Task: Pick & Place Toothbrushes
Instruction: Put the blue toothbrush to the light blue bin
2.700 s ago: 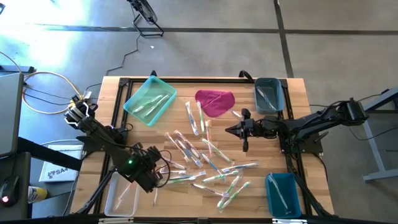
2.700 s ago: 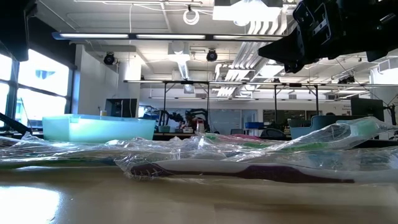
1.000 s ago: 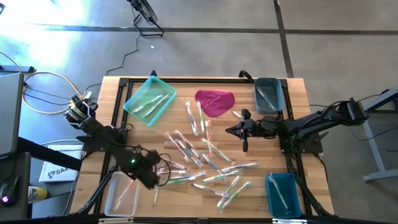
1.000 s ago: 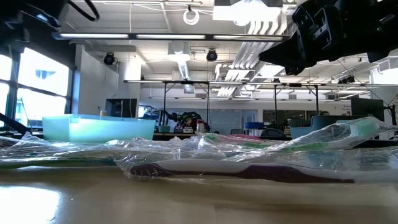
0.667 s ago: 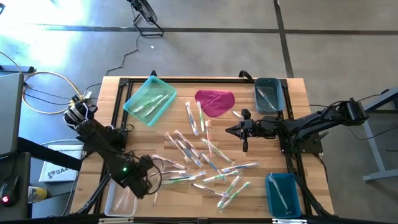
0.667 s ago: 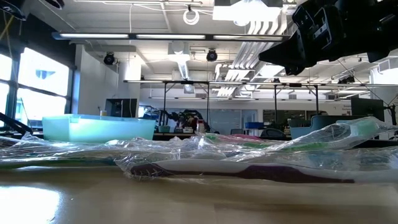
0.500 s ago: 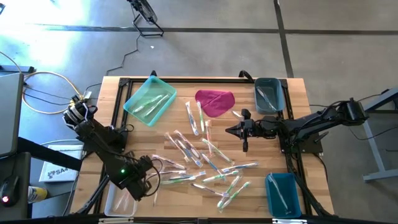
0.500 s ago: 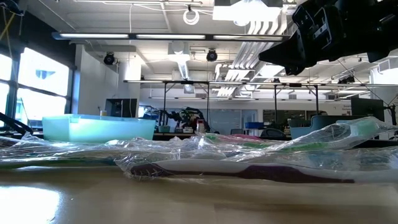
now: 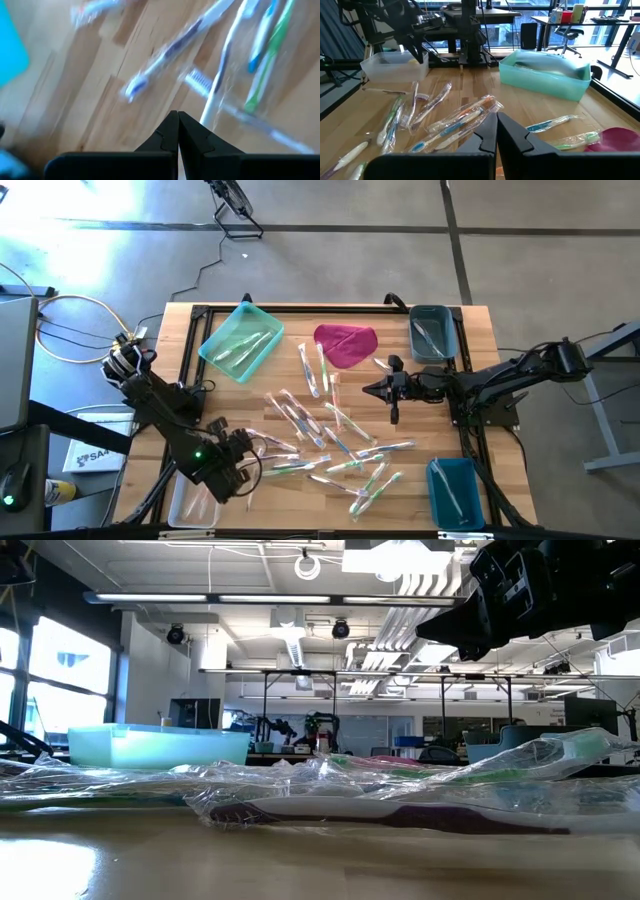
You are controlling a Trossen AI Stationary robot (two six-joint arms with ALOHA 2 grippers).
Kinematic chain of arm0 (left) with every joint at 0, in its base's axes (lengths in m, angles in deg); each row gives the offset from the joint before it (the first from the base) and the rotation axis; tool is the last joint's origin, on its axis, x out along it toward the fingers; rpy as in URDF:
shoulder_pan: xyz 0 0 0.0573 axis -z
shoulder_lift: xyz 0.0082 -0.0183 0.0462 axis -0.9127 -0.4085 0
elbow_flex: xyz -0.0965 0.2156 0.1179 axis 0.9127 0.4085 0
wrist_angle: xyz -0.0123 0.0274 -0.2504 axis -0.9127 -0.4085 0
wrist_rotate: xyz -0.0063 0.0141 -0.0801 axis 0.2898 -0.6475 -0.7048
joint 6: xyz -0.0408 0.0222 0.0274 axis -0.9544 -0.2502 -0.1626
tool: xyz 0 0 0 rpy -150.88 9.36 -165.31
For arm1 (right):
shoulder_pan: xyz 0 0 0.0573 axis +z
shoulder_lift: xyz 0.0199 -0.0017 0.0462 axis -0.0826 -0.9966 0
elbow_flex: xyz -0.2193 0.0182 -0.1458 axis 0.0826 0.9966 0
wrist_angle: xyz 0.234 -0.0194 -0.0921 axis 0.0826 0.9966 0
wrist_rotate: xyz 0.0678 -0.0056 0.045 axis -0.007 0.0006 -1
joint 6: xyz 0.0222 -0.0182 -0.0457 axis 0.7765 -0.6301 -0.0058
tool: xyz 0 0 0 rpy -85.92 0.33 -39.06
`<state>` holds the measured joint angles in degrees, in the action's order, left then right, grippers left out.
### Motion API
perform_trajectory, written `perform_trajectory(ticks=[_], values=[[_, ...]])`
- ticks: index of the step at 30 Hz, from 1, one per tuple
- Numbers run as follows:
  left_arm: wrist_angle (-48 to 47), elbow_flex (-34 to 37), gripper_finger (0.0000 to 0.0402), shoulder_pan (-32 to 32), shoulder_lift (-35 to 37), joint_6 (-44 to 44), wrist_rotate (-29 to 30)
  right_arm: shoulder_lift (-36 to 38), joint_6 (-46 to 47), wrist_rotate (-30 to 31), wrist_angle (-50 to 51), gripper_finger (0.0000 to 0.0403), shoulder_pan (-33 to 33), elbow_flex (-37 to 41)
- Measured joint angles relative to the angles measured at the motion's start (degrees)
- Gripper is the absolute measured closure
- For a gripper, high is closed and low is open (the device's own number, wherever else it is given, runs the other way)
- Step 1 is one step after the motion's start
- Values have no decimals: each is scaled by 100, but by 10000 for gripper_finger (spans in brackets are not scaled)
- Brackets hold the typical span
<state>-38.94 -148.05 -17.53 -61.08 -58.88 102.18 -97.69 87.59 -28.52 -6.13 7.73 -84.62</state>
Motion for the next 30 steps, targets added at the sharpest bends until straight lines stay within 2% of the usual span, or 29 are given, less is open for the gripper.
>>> perform_trajectory(ticks=[2,5,10,21,30], values=[[218,0,401,-74,0,214,222,-1,-1,0,0,401,0,0],[578,0,401,-275,-2,590,242,0,-3,0,0,401,0,0],[1017,0,402,-873,-2,1817,242,1,-69,0,0,401,-1,0],[1062,0,402,-2506,-2,4261,251,1,-368,15,-2,401,-29,0],[1078,0,402,-3335,-2,5614,251,-1,-252,13,103,401,-392,0]])
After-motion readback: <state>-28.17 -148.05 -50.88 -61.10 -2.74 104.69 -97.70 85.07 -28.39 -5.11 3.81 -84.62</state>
